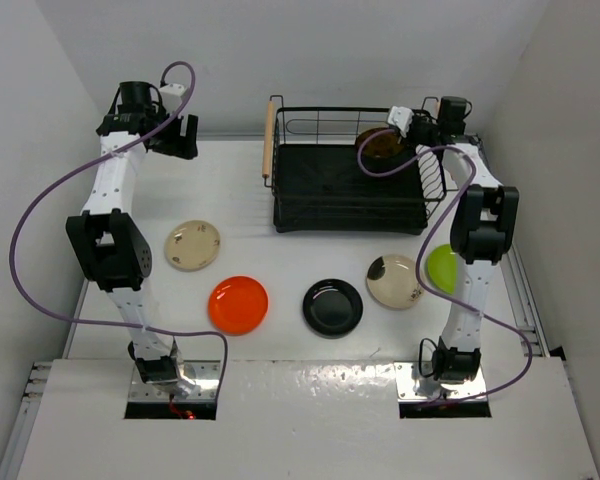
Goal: Load the plates into the dish rack
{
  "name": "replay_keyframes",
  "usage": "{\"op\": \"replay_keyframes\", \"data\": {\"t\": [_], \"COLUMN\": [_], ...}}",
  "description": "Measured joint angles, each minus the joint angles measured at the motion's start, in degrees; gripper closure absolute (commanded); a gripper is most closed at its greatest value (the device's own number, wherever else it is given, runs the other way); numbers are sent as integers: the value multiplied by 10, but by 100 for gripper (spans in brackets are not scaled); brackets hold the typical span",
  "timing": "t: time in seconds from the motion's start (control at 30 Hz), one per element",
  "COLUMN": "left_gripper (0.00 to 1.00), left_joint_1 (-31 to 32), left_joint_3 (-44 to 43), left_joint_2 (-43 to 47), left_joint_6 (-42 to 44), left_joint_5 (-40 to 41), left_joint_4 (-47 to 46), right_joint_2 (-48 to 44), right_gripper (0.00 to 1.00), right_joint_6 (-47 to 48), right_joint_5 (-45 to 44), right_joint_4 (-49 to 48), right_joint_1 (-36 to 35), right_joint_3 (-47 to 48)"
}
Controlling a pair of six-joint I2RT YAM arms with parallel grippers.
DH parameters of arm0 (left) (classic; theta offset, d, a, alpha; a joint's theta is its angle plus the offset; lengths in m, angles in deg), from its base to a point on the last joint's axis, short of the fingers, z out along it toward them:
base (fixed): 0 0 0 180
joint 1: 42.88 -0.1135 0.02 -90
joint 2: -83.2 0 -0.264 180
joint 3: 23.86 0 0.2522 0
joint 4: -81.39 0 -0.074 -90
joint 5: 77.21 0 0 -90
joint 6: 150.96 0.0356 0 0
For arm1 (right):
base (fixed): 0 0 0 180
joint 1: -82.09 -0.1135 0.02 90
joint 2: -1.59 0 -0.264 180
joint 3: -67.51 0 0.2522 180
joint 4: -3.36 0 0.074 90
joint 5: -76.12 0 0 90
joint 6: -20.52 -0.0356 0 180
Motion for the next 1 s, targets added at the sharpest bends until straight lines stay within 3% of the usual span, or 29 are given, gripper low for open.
{"op": "replay_keyframes", "data": {"t": [0.03, 0.07, 0.1, 0.33, 0.53, 0.73, 1.0], "left_gripper": [18, 18, 18, 18, 13, 13, 13], "left_joint_1": [0, 0, 0, -4, -12, -48, -114], "left_joint_3": [0, 0, 0, 10, 135, 305, 355], "left_joint_2": [0, 0, -1, -3, 3, 4, 4], "left_joint_6": [0, 0, 0, 13, 98, 148, 131], "left_joint_5": [0, 0, 0, -5, -22, 12, 33], "left_joint_4": [0, 0, 0, -1, 17, 42, -8], "right_joint_2": [0, 0, 0, 0, 0, -27, -180], "right_gripper": [100, 93, 59, 37, 17, 9, 9], "right_joint_6": [6, 11, 16, -14, -130, -281, -343], "right_joint_5": [-3, -7, -10, -29, -31, -31, -17], "right_joint_4": [0, 0, -1, -82, -225, -367, -479], "right_joint_1": [-2, -3, -5, -22, -23, -21, -33], "right_joint_3": [-2, -5, -7, -45, -80, -132, -267]}}
